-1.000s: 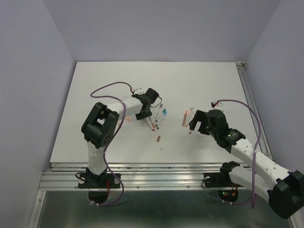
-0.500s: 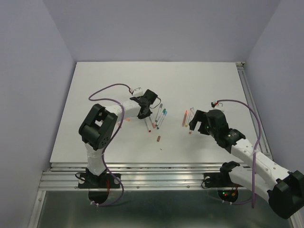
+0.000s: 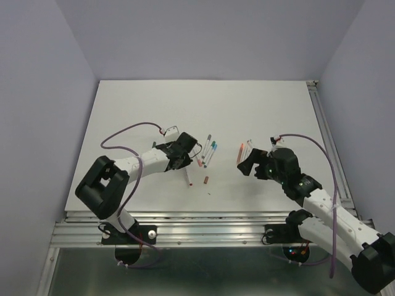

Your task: Open the pen caps

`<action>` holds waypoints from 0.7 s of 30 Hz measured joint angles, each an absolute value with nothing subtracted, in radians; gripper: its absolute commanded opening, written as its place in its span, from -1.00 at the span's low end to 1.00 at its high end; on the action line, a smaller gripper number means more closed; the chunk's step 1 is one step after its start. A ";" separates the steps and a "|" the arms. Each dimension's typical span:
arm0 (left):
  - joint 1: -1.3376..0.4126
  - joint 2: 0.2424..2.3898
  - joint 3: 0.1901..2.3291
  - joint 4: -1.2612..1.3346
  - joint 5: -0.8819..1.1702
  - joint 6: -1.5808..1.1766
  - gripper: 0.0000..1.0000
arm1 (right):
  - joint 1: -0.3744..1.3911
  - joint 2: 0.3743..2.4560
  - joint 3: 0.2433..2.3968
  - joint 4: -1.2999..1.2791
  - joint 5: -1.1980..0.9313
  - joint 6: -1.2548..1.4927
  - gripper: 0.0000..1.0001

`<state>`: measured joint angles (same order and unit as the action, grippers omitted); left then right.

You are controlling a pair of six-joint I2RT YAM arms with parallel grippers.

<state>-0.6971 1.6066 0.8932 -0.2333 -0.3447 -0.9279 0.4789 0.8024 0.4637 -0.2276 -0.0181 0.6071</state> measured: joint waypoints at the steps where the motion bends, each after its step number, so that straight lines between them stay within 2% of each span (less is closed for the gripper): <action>1: -0.715 1.570 0.879 -0.231 -0.348 -0.931 -1.00 | 0.479 0.795 0.447 -0.197 -0.074 0.627 1.00; 5: -0.767 1.459 0.872 -0.215 -0.353 -0.939 -1.00 | 0.495 0.836 0.414 -0.058 -0.268 0.707 1.00; 9: -0.808 1.359 0.862 -0.180 -0.354 -0.973 -1.00 | 0.587 0.883 0.411 0.052 -0.343 0.746 1.00; 16: -0.849 1.312 0.831 -0.149 -0.346 -1.034 -1.00 | 0.810 1.077 0.449 0.170 -0.334 0.764 1.00; 21: -0.871 1.286 0.823 -0.145 -0.340 -1.067 -1.00 | 0.862 1.158 0.518 0.188 -0.265 0.759 1.00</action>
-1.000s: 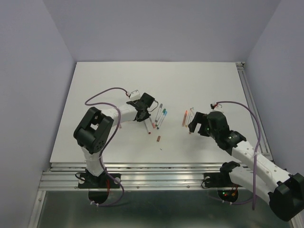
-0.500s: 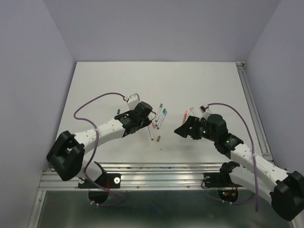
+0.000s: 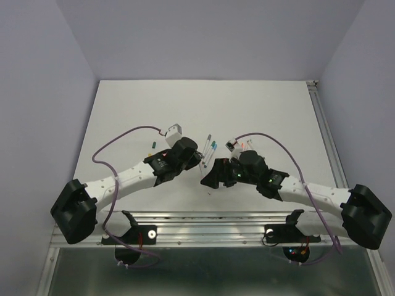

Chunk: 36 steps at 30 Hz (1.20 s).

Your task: Open the pen caps

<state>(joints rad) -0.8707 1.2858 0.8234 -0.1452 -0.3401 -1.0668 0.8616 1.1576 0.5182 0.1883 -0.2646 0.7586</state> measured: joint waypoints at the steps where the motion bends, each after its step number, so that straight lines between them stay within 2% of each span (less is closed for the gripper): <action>1: -0.876 1.279 0.822 -0.144 -0.340 -1.075 -1.00 | 0.866 1.171 0.532 0.194 -0.252 0.756 0.99; 6: -0.895 1.262 0.817 -0.137 -0.329 -1.103 -1.00 | 0.873 1.237 0.586 0.221 -0.208 0.750 0.89; 9: -0.905 1.262 0.815 -0.137 -0.324 -1.118 -1.00 | 0.884 1.285 0.615 0.227 -0.190 0.744 0.76; 12: -0.918 1.259 0.812 -0.136 -0.322 -1.135 -1.00 | 0.890 1.312 0.632 0.233 -0.180 0.737 0.50; 13: -0.923 1.258 0.812 -0.136 -0.323 -1.140 -1.00 | 0.892 1.319 0.638 0.232 -0.175 0.739 0.33; 15: -0.929 1.253 0.812 -0.137 -0.326 -1.150 -1.00 | 0.892 1.332 0.652 0.231 -0.167 0.739 0.17; 16: -0.930 1.249 0.812 -0.136 -0.325 -1.153 -1.00 | 0.894 1.335 0.656 0.231 -0.162 0.742 -0.01; 18: -0.933 1.244 0.812 -0.135 -0.328 -1.163 -1.00 | 0.899 1.336 0.661 0.231 -0.157 0.744 -0.20; 19: -0.933 1.243 0.812 -0.135 -0.330 -1.166 -1.00 | 0.900 1.336 0.662 0.232 -0.153 0.749 -0.44; 21: -0.935 1.242 0.812 -0.135 -0.334 -1.171 -1.00 | 0.905 1.336 0.662 0.224 -0.142 0.754 -0.67; 22: -0.935 1.240 0.812 -0.136 -0.340 -1.173 -1.00 | 0.906 1.336 0.662 0.213 -0.129 0.759 -0.92; 23: -0.935 1.234 0.812 -0.138 -0.344 -1.176 -1.00 | 0.904 1.336 0.662 0.204 -0.119 0.767 -0.98; 32: -0.957 1.214 0.815 -0.137 -0.407 -1.215 -1.00 | 0.914 1.293 0.661 0.195 -0.106 0.814 -0.99; 36: -0.957 1.230 0.839 -0.144 -0.441 -1.223 -1.00 | 0.931 1.246 0.595 0.257 -0.134 0.871 -0.99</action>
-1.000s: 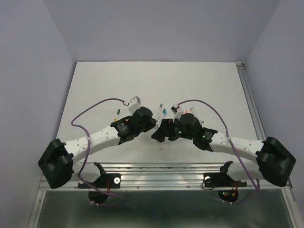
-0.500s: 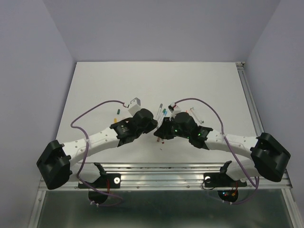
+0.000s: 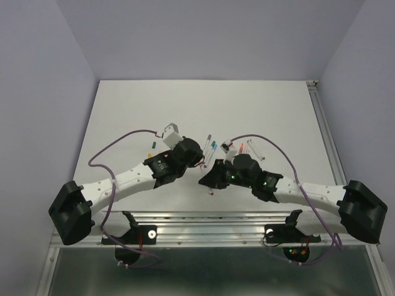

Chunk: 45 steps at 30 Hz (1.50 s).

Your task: Open the pen caps

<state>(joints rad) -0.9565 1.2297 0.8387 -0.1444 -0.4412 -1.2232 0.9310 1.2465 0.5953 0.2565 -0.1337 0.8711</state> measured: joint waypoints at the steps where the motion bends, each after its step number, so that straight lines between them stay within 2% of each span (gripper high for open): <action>1: -0.936 1.246 0.848 -0.136 -0.475 -1.226 -1.00 | 0.951 1.230 0.575 0.271 -0.160 0.883 -0.99; 6: -0.804 1.328 0.861 -0.112 -0.541 -1.224 -1.00 | 1.136 1.171 0.542 0.357 -0.324 0.925 -0.99; 9: -0.760 1.338 0.860 -0.112 -0.551 -1.215 -1.00 | 1.161 1.155 0.542 0.376 -0.350 0.938 -0.99; 16: -0.701 1.266 0.844 -0.134 -0.510 -1.089 -1.00 | 1.147 1.079 0.553 0.162 -0.158 0.915 -0.99; 19: -0.652 1.280 0.845 -0.185 -0.504 -1.022 -1.00 | 1.066 1.045 0.562 0.033 -0.088 0.899 -0.99; 23: -0.612 1.366 0.846 -0.268 -0.497 -0.963 -0.94 | 0.839 1.020 0.566 -0.093 -0.025 0.857 -0.99; 29: -0.595 1.427 0.846 -0.332 -0.454 -0.926 -0.94 | 0.625 1.112 0.627 -0.227 0.094 0.758 -0.99; 33: -0.593 1.425 0.833 -0.332 -0.442 -0.920 -0.94 | 0.561 1.213 0.676 -0.260 0.167 0.708 -0.99; 39: -0.593 1.423 0.765 -0.336 -0.433 -0.913 -0.83 | 0.492 1.304 0.691 -0.299 0.298 0.660 -0.99; 41: -0.593 1.423 0.752 -0.341 -0.431 -0.912 -0.74 | 0.474 1.319 0.691 -0.301 0.307 0.640 -0.95; 45: -0.593 1.423 0.748 -0.340 -0.429 -0.902 -0.67 | 0.457 1.324 0.691 -0.296 0.308 0.600 -0.88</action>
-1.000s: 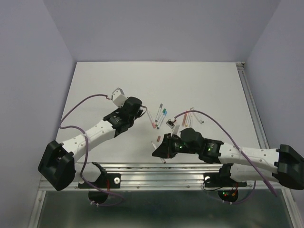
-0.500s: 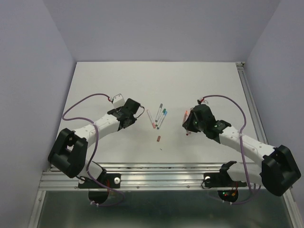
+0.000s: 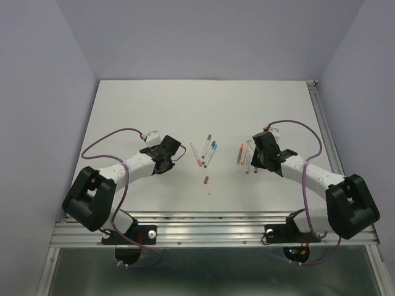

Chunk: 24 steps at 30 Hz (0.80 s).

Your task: Open the pen caps

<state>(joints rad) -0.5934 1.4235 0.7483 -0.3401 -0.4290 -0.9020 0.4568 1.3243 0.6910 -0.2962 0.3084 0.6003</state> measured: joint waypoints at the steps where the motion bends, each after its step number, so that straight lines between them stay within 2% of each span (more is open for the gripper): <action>1: -0.593 1.423 0.748 -0.339 -0.428 -0.900 -0.67 | 0.456 1.325 0.691 -0.294 0.308 0.591 -0.88; 5: -0.592 1.423 0.748 -0.334 -0.426 -0.891 -0.54 | 0.452 1.337 0.691 -0.279 0.303 0.557 -0.88; 9: -0.592 1.424 0.749 -0.333 -0.426 -0.883 -0.51 | 0.452 1.354 0.691 -0.270 0.297 0.531 -0.86; 10: -0.592 1.424 0.751 -0.333 -0.426 -0.880 -0.41 | 0.452 1.358 0.691 -0.266 0.295 0.525 -0.83; 11: -0.592 1.424 0.752 -0.333 -0.425 -0.879 -0.41 | 0.451 1.362 0.691 -0.262 0.295 0.522 -0.83; 12: -0.592 1.424 0.756 -0.333 -0.423 -0.876 -0.23 | 0.451 1.368 0.691 -0.259 0.295 0.519 -0.78; 14: -0.591 1.424 0.766 -0.334 -0.418 -0.873 -0.19 | 0.451 1.379 0.691 -0.254 0.294 0.513 -0.74; 16: -0.591 1.424 0.779 -0.333 -0.412 -0.869 0.02 | 0.451 1.391 0.691 -0.253 0.292 0.511 -0.71; 17: -0.591 1.424 0.783 -0.333 -0.409 -0.865 0.19 | 0.451 1.400 0.691 -0.253 0.292 0.510 -0.71; 19: -0.591 1.424 0.791 -0.333 -0.400 -0.858 0.37 | 0.451 1.411 0.691 -0.253 0.293 0.511 -0.71; 20: -0.591 1.424 0.795 -0.333 -0.394 -0.857 0.56 | 0.451 1.419 0.691 -0.254 0.294 0.511 -0.70; 23: -0.591 1.415 0.798 -0.327 -0.365 -0.843 0.68 | 0.451 1.430 0.691 -0.254 0.298 0.513 -0.67; 24: -0.591 1.406 0.798 -0.324 -0.350 -0.837 0.74 | 0.451 1.431 0.691 -0.254 0.299 0.513 -0.60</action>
